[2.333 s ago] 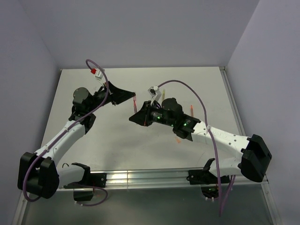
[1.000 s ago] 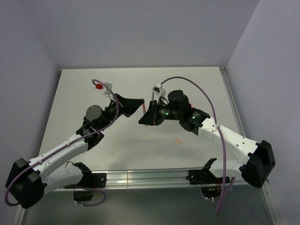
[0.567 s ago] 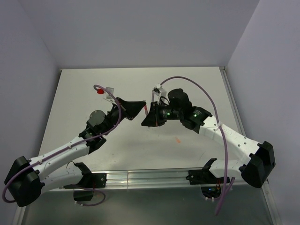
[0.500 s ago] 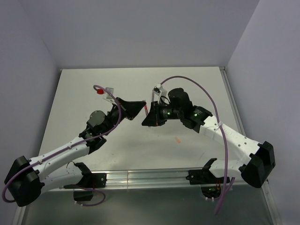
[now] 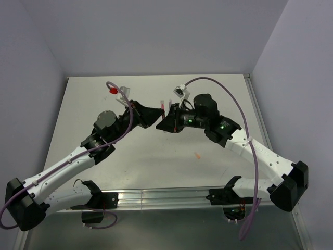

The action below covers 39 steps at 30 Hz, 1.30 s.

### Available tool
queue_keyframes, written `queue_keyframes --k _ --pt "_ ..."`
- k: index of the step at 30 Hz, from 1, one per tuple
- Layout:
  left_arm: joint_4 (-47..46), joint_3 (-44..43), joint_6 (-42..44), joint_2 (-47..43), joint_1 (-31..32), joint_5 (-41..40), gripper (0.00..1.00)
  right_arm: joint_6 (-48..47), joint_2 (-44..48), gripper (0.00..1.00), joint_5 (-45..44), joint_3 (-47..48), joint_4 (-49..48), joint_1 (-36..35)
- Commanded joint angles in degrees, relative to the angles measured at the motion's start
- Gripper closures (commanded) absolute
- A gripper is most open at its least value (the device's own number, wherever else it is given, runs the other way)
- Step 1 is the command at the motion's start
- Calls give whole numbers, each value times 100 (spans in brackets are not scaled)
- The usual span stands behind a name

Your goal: Insert the pens into the pen caps

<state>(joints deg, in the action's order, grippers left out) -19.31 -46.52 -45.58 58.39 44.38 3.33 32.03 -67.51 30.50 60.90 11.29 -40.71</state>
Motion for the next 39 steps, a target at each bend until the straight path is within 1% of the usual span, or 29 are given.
queue_keyframes --k 1,2,3,5,6,10,15,20,23,31,39 --pt "849 -391 225 94 -8 1099 71 23 334 100 -862 291 -901 19" --pt "894 -445 286 111 -8 1056 67 14 404 100 -862 282 -883 2" --pt "920 -489 304 85 -26 1021 61 14 431 100 -853 264 -865 -16" --pt "999 -603 348 59 -35 985 55 5 484 100 -835 220 -848 -51" --pt "1034 -638 357 24 -70 915 49 5 510 100 -818 203 -830 -77" --pt "1183 -840 383 -82 -245 845 45 -48 581 100 -870 71 -786 -253" --pt "1220 -955 471 -222 -623 1081 44 -30 695 100 -835 -122 -821 -429" --pt "956 -973 568 -328 -773 1608 41 5 704 100 -827 -290 -891 -561" --pt "947 -1043 594 -206 -843 1897 41 22 669 100 -747 -342 -997 -649" --pt "428 -867 331 -179 -1195 2558 41 49 440 100 -783 -255 -1032 -869" --pt "525 -964 348 6 -1309 2919 42 49 194 100 -791 -105 -1085 -983"
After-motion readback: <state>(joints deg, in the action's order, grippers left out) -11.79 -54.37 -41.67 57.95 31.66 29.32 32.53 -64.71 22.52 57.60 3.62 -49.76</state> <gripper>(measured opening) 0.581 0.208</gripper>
